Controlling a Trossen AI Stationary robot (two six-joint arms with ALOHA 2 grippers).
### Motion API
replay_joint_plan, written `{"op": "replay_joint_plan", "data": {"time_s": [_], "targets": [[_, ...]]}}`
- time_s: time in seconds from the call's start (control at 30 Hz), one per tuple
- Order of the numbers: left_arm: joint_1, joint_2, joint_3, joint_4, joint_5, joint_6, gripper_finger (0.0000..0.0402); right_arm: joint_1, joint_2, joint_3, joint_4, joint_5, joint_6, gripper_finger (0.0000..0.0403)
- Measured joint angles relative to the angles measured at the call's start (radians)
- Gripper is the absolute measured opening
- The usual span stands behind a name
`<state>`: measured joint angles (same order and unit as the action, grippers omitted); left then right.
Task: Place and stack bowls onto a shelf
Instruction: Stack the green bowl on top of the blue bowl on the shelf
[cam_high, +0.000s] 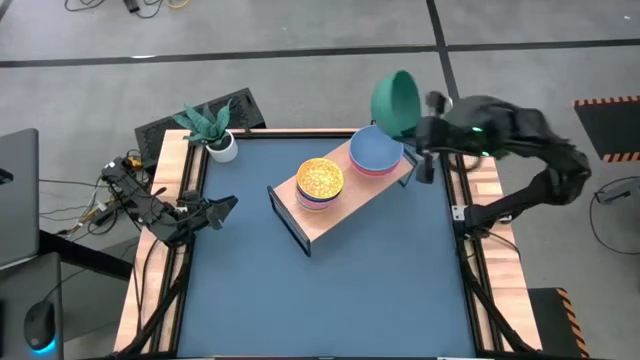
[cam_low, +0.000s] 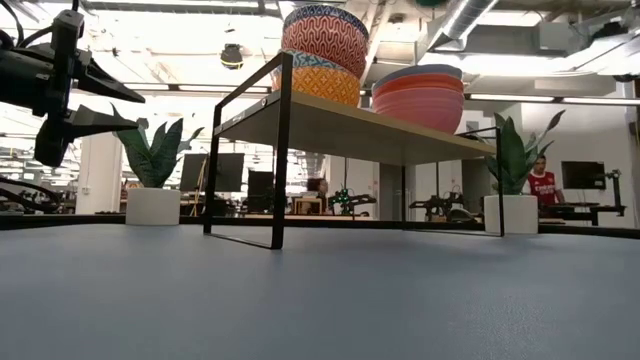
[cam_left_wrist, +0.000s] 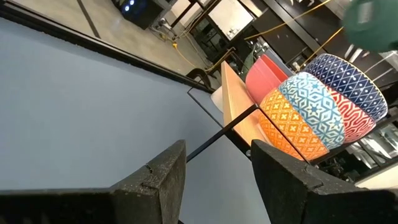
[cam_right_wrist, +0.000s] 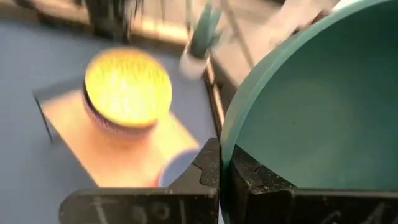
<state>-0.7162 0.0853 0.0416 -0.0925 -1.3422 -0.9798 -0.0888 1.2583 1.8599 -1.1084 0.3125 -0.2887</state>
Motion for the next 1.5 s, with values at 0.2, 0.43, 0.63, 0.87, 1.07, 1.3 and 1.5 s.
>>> {"op": "replay_joint_plan", "data": {"time_s": [0.2,0.43,0.63,0.87,1.07,1.3,1.5], "targets": [[0.000,0.000,0.000,0.000,0.000,-0.002,0.0165,-0.133,0.128,0.000,-0.188,-0.193,-0.060,0.0024],[0.000,0.000,0.000,0.000,0.002,0.000,0.0165,-0.203,0.234,0.000,-0.295,-0.296,-0.073,0.0024],[0.000,0.000,0.000,0.000,0.002,0.003,0.0165,-0.231,0.270,0.000,-0.350,-0.318,-0.079,0.0024],[0.000,0.000,0.000,0.000,0.002,0.003,0.0165,-0.235,0.267,0.000,-0.353,-0.330,-0.052,0.0044],[0.000,0.000,0.000,0.000,0.002,0.003,0.0165,-0.242,0.268,0.000,-0.353,-0.342,-0.026,0.0055],[0.000,0.000,0.000,0.000,0.001,0.003,0.0165,-0.241,0.269,0.000,-0.353,-0.344,-0.016,0.0072],[0.000,0.000,0.000,0.000,0.001,0.003,0.0165,-0.248,0.269,0.000,-0.353,-0.342,0.002,0.0137]]}}
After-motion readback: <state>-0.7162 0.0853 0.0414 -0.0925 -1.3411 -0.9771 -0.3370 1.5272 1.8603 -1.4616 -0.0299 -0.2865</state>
